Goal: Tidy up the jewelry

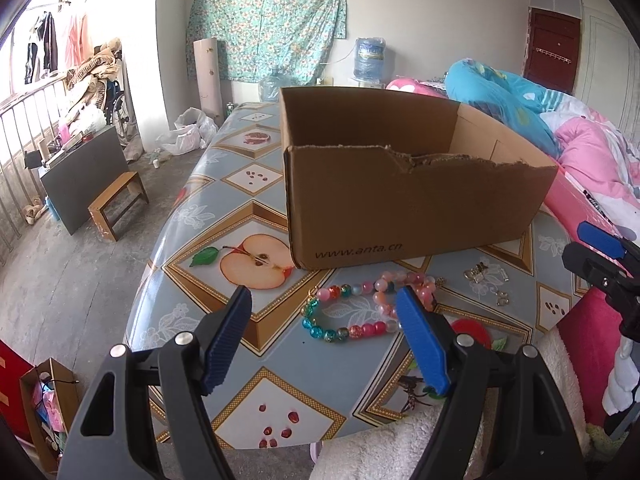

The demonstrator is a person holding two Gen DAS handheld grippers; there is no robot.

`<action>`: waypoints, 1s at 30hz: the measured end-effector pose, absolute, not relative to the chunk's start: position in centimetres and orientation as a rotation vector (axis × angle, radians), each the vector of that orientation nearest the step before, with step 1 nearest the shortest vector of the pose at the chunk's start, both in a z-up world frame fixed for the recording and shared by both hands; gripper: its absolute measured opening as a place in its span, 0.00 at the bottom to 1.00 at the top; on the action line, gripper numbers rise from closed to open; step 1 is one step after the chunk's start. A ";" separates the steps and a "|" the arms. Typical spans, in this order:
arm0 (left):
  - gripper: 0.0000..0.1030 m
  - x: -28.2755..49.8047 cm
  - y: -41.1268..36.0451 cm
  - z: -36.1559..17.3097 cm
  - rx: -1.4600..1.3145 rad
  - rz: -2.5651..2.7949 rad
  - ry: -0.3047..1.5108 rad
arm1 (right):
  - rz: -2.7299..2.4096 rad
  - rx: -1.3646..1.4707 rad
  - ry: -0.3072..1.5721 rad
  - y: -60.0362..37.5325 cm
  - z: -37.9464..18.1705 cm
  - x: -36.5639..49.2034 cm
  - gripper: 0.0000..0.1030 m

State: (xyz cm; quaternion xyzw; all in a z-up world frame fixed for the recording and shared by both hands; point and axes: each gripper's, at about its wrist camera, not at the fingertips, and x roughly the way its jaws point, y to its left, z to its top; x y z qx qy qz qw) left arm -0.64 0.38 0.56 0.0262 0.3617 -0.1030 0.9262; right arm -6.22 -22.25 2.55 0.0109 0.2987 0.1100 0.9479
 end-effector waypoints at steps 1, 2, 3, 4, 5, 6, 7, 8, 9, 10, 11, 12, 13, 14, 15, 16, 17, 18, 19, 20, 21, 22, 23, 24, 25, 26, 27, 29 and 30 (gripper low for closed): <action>0.70 -0.7 0.4 0.4 0.052 -0.219 0.748 | 0.235 0.031 0.619 -22.1 2.4 -6.0 0.72; 0.70 -0.7 0.4 0.3 0.051 -0.223 0.752 | 0.243 0.037 0.628 -21.9 2.3 -5.9 0.70; 0.70 -0.7 0.4 0.2 0.050 -0.223 0.752 | 0.252 0.042 0.638 -21.7 2.2 -5.8 0.64; 0.69 -0.7 0.4 0.1 0.052 -0.221 0.751 | 0.262 0.048 0.651 -21.4 2.0 -5.6 0.61; 0.67 -0.6 0.4 0.0 0.054 -0.220 0.749 | 0.274 0.055 0.662 -21.2 1.9 -5.4 0.59; 0.66 -0.4 0.5 -0.1 0.057 -0.216 0.748 | 0.290 0.064 0.675 -20.9 1.8 -5.1 0.55; 0.63 -0.2 0.5 -0.2 0.064 -0.208 0.751 | 0.306 0.073 0.689 -20.5 1.8 -4.8 0.51; 0.58 0.2 0.6 -0.3 0.071 -0.204 0.757 | 0.323 0.080 0.705 -20.2 1.6 -4.4 0.49; 0.56 0.6 0.7 -0.5 0.072 -0.208 0.764 | 0.340 0.088 0.721 -19.9 1.6 -3.9 0.46; 0.53 0.9 0.8 -0.6 0.070 -0.214 0.770 | 0.355 0.094 0.736 -19.5 1.4 -3.5 0.42; 0.49 1.1 0.8 -0.7 0.071 -0.217 0.776 | 0.370 0.099 0.752 -19.1 1.3 -3.1 0.40; 0.47 1.4 0.9 -0.8 0.077 -0.219 0.783 | 0.386 0.108 0.769 -18.7 1.2 -2.7 0.37; 0.45 1.6 0.9 -1.1 0.086 -0.223 0.792 | 0.395 0.114 0.786 -18.3 1.1 -2.3 0.35; 0.42 1.9 1.0 -1.2 0.094 -0.226 0.798 | 0.401 0.118 0.802 -18.0 0.9 -1.9 0.34; 0.41 2.0 1.0 -1.4 0.100 -0.231 0.802 | 0.405 0.123 0.820 -17.8 0.7 -1.5 0.32; 0.39 2.2 1.0 -1.6 0.103 -0.239 0.807 | 0.406 0.127 0.837 -17.5 0.5 -1.1 0.30; 0.37 2.4 1.0 -1.8 0.107 -0.244 0.811 | 0.404 0.130 0.856 -17.3 0.3 -0.7 0.29; 0.37 2.5 0.9 -1.9 0.113 -0.248 0.815 | 0.402 0.134 0.876 -17.2 0.1 -0.4 0.25; 0.35 2.6 0.9 -2.1 0.118 -0.254 0.818 | 0.399 0.136 0.893 -17.0 0.0 0.0 0.22; 0.34 2.7 0.9 -2.2 0.123 -0.261 0.819 | 0.394 0.135 0.908 -16.9 -0.2 0.3 0.22; 0.34 2.8 0.8 -2.3 0.128 -0.265 0.818 | 0.388 0.132 0.920 -16.7 -0.3 0.6 0.20; 0.34 2.8 0.8 -2.3 0.131 -0.268 0.817 | 0.383 0.128 0.930 -16.5 -0.4 0.9 0.19; 0.34 2.8 0.8 -2.4 0.131 -0.273 0.818 | 0.381 0.124 0.935 -16.3 -0.4 1.2 0.19; 0.34 2.9 0.8 -2.5 0.132 -0.275 0.818 | 0.380 0.114 0.939 -16.1 -0.4 1.4 0.18; 0.34 2.9 0.8 -2.6 0.136 -0.275 0.816 | 0.374 0.094 0.943 -15.7 -0.4 1.7 0.18; 0.34 2.9 0.8 -2.8 0.142 -0.275 0.816 | 0.370 0.074 0.947 -15.4 -0.4 2.0 0.18; 0.34 2.9 0.8 -2.9 0.147 -0.275 0.818 | 0.373 0.059 0.954 -15.0 -0.5 2.3 0.18; 0.34 3.0 0.9 -3.2 0.147 -0.275 0.826 | 0.372 0.026 0.968 -14.4 -0.8 2.7 0.18; 0.34 3.0 1.0 -3.4 0.145 -0.273 0.831 | 0.374 -0.002 0.975 -13.7 -0.9 2.8 0.18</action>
